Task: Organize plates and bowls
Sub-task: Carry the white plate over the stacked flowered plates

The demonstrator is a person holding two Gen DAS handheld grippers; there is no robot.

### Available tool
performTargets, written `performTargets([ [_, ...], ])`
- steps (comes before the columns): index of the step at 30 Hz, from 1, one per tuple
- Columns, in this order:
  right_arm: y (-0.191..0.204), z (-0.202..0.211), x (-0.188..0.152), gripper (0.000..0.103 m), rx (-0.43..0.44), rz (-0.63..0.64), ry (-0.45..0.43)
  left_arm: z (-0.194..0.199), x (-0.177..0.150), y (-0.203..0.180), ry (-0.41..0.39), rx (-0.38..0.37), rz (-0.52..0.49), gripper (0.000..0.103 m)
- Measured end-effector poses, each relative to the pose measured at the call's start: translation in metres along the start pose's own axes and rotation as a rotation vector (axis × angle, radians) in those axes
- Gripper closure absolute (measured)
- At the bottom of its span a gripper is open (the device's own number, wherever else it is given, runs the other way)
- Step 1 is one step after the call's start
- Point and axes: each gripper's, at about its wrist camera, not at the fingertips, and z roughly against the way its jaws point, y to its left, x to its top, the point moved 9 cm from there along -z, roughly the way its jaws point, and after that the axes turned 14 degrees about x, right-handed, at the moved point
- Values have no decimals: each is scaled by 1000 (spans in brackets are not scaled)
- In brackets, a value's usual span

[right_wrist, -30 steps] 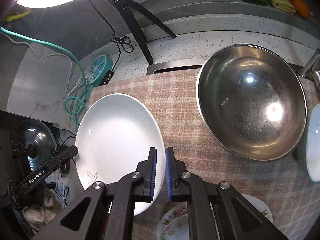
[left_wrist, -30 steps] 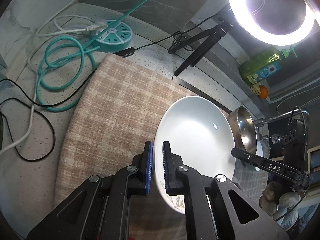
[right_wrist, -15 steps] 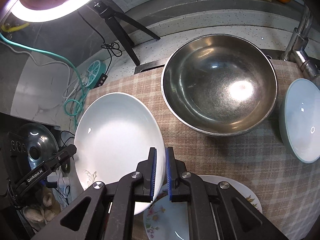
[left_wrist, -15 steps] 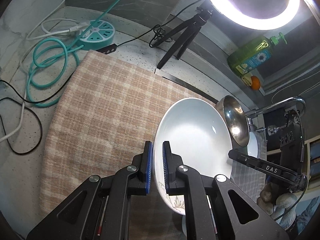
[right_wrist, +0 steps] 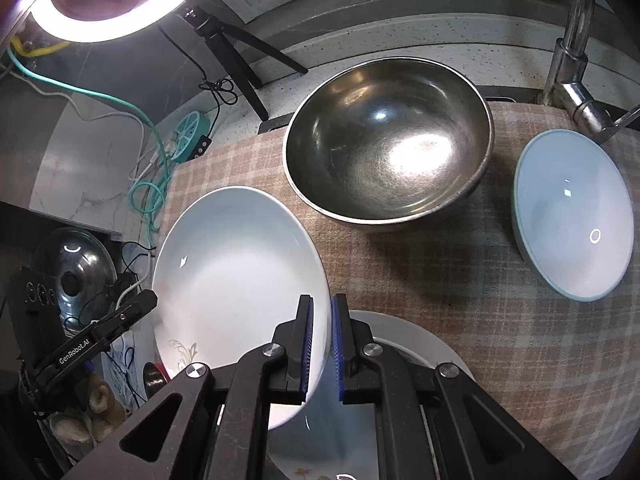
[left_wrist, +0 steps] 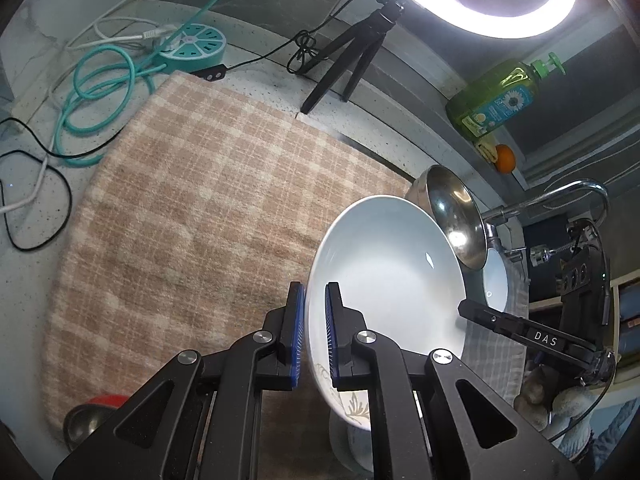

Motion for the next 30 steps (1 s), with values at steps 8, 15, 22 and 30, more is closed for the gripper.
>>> performTargets([
  [8,-11,20,-14,94,4,18,6,1,-27,-12,4,7,15,95],
  [15,-25,33,-29,94,4,16,10,3,-48,-24,7,8,11,95],
  [22,-37,43,-38,94,5,11,14,4,-61,-35,2,5,7,95],
  [30,-55,56,-53,94,6,6,25,1,-81,-49,8,9,8,95],
])
